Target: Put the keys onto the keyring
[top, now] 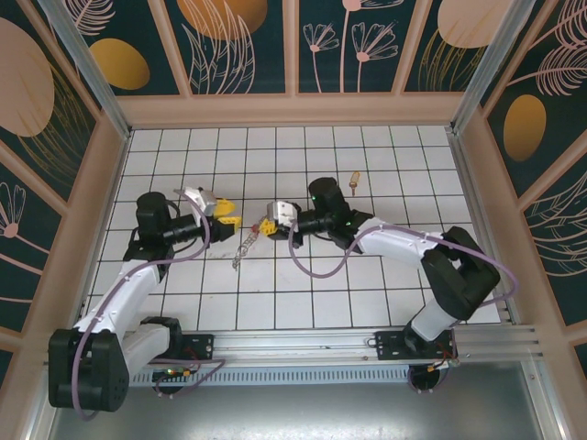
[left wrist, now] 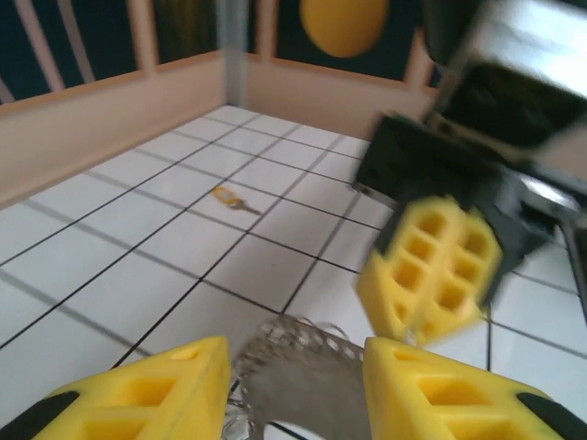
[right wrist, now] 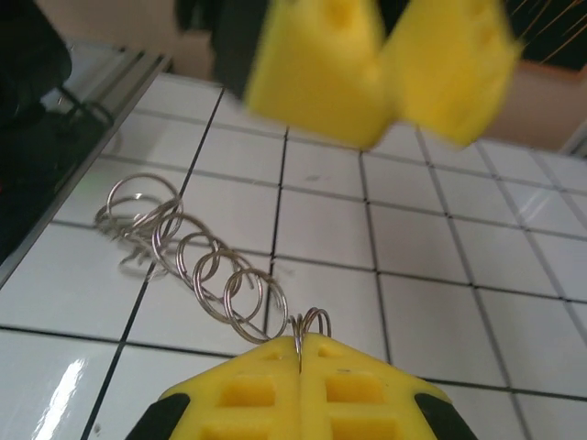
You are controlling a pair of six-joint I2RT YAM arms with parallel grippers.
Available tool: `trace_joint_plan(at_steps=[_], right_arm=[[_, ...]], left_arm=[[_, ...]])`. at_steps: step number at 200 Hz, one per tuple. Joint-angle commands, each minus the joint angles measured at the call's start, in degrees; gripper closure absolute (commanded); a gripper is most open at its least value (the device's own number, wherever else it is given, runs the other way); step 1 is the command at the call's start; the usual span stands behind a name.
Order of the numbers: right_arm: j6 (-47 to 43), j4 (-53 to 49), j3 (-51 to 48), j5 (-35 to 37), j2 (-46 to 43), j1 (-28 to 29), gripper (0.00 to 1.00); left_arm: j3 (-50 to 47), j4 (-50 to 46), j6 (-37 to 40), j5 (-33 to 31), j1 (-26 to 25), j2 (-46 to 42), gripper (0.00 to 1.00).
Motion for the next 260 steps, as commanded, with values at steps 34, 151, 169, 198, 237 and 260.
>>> trace_joint_plan(at_steps=[34,151,169,198,237,260], right_arm=[[7.5,12.9,-2.1,-2.8,-4.3,-1.5,1.0],[11.0,17.9,-2.7,-3.5,-3.0,-0.8,1.0],[9.9,16.5,-2.0,-3.3,-2.7,-0.3,1.0],[9.1,15.7,-1.5,-2.9,-2.2,0.3,1.0],[8.8,15.0,-0.8,-1.0,-1.5,0.9,1.0],[9.3,15.5,-0.6,-0.4,-0.9,1.4,1.0]], left_arm=[[3.9,-5.8,14.7,3.6,-4.9,1.6,0.61],[5.1,-3.7,13.3,-0.1,-9.1,4.7,0.72],[4.6,-1.1,11.8,-0.8,-9.2,4.2,0.71],[4.1,1.4,10.3,-1.5,-9.2,3.5,0.7],[3.6,2.9,9.0,-0.1,-9.6,3.8,0.74],[3.1,3.4,9.0,-0.4,-10.1,4.1,0.81]])
